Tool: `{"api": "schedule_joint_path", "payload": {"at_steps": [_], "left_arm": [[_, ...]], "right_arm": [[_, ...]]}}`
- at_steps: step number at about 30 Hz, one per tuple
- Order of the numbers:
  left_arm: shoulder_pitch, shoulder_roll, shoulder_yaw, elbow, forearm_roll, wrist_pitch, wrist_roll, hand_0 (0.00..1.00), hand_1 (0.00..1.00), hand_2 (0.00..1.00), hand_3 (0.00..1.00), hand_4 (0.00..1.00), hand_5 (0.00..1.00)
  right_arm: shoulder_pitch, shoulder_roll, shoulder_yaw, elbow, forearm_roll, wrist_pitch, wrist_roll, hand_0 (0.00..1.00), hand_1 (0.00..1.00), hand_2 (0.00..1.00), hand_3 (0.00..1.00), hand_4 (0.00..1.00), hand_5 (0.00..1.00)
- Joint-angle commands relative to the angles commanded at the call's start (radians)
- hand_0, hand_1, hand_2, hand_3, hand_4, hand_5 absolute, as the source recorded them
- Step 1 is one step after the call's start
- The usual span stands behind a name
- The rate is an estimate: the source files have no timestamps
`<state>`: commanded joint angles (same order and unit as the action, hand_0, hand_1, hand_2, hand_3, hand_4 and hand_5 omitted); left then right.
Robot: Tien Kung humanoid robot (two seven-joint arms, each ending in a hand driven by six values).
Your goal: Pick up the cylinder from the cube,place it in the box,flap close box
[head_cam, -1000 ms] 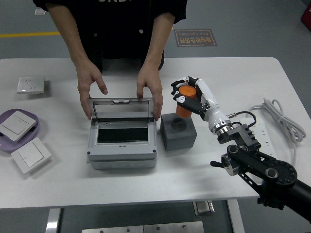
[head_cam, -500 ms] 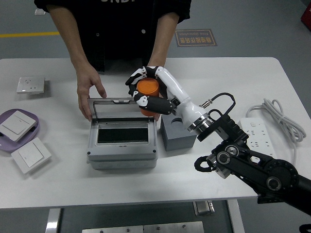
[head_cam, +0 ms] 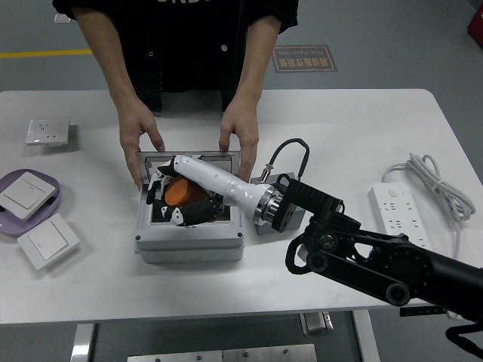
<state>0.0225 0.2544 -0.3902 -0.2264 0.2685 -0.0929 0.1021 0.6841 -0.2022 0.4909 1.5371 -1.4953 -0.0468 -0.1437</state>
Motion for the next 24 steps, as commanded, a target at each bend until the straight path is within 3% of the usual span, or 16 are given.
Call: {"api": "schedule_joint_path", "payload": {"at_steps": [5, 10, 17, 18, 23, 24], "left_arm": [[-0.002, 0.000, 0.000, 0.000, 0.002, 0.000, 0.000, 0.690, 0.692, 0.685, 0.721, 0.711, 0.219], [-0.003, 0.000, -0.001, -0.001, 0.004, 0.000, 0.000, 0.691, 0.692, 0.683, 0.720, 0.709, 0.218], [-0.005, 0.000, -0.002, -0.001, 0.007, 0.000, 0.000, 0.691, 0.692, 0.683, 0.719, 0.710, 0.221], [-0.005, 0.000, -0.002, -0.001, 0.007, 0.000, 0.000, 0.691, 0.692, 0.683, 0.719, 0.709, 0.222], [-0.005, -0.001, -0.003, -0.001, 0.008, 0.000, 0.000, 0.691, 0.692, 0.683, 0.719, 0.709, 0.222], [-0.006, -0.001, -0.003, -0.001, 0.008, 0.000, 0.000, 0.690, 0.692, 0.681, 0.718, 0.707, 0.222]], "right_arm": [[0.016, 0.010, -0.014, -0.014, -0.169, 0.061, -0.088, 0.058, 0.156, 0.213, 0.166, 0.002, 0.002], [0.030, 0.014, -0.023, -0.018, -0.308, 0.086, -0.121, 0.058, 0.162, 0.227, 0.170, 0.002, 0.002], [0.029, 0.013, -0.024, -0.042, -0.423, 0.033, -0.133, 0.052, 0.173, 0.258, 0.207, 0.002, 0.002], [0.027, 0.012, -0.022, -0.047, -0.425, 0.026, -0.135, 0.087, 0.233, 0.407, 0.352, 0.002, 0.002], [0.019, 0.008, -0.022, -0.067, -0.418, -0.003, -0.135, 0.087, 0.233, 0.407, 0.352, 0.002, 0.002], [0.018, 0.007, -0.023, -0.070, -0.413, -0.009, -0.134, 0.207, 0.384, 0.496, 0.468, 0.154, 0.002]]}}
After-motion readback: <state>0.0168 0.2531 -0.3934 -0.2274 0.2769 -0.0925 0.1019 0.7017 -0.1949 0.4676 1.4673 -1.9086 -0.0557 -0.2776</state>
